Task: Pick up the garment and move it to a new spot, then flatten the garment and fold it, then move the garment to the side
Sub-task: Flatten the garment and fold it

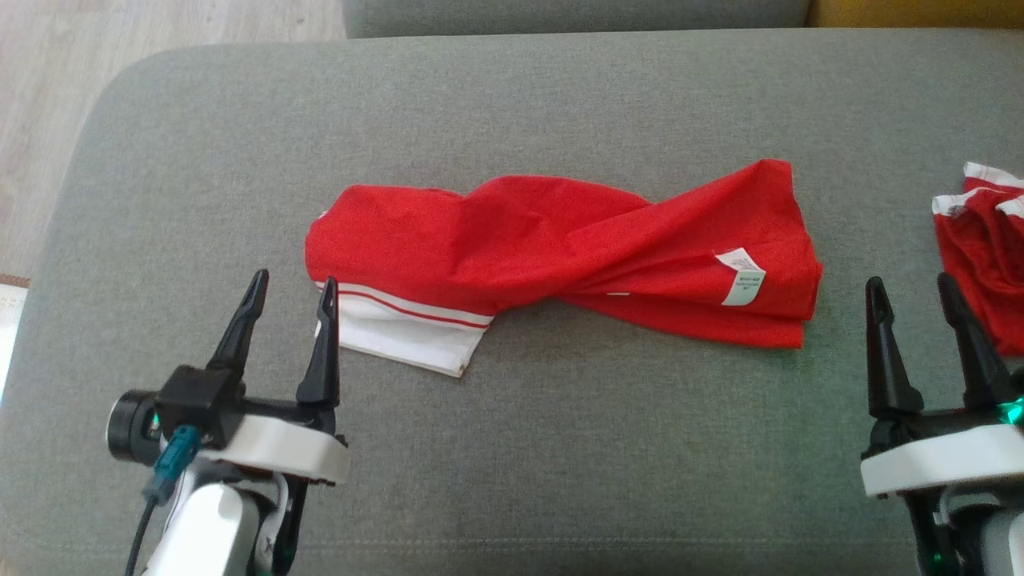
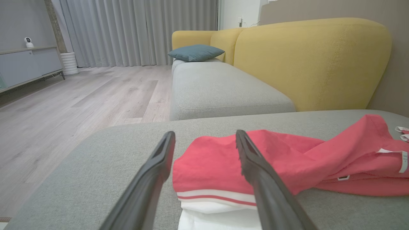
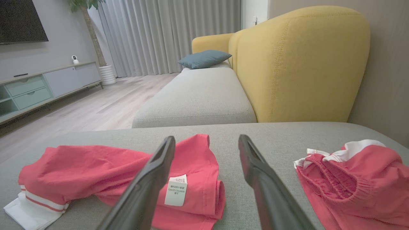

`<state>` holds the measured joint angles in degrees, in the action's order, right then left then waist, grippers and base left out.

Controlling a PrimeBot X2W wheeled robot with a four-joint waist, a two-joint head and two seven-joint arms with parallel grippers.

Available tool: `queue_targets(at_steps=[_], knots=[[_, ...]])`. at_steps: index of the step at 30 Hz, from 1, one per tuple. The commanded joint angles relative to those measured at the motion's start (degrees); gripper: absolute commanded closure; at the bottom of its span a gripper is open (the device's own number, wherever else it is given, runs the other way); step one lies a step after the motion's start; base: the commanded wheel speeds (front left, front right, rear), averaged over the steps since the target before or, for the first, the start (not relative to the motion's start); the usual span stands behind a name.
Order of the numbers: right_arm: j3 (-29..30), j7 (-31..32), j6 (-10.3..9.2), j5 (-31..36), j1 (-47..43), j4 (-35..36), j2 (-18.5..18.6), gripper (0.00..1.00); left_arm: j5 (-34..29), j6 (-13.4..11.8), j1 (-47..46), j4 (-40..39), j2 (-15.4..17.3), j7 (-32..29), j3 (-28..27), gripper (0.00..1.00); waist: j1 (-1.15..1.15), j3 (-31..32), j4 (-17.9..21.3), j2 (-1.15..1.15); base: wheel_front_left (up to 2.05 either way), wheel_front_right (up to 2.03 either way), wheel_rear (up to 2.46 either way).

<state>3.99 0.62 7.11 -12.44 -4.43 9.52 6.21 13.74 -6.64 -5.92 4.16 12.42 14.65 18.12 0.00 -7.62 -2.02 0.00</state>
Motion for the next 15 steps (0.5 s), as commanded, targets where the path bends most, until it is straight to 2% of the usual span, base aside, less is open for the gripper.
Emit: queue_targets(at_steps=[1, 8, 15], knots=[[-0.92, 0.39, 0.37, 0.28, 0.58, 2.41, 0.45, 0.0, 0.31, -0.49, -1.29, -1.62, 1.26, 0.34, -2.3, 0.0, 0.0, -0.06, 0.02, 0.0, 0.0, 0.0, 0.0], [-1.59, 0.62, 0.37, -0.29, 1.4, 2.92, 0.15, 0.0, 0.99, -0.13, -2.65, 0.3, 1.46, -1.88, -1.85, 0.0, 0.0, -1.41, 0.45, 0.0, 0.0, 0.0, 0.0], [-3.1, 0.09, 0.37, -1.28, 3.41, 2.4, 0.51, 0.0, 4.77, 2.02, -7.54, 10.29, 1.33, -8.44, -2.34, 0.0, 0.0, -5.03, 2.02, 0.0, 0.0, 0.0, 0.0]])
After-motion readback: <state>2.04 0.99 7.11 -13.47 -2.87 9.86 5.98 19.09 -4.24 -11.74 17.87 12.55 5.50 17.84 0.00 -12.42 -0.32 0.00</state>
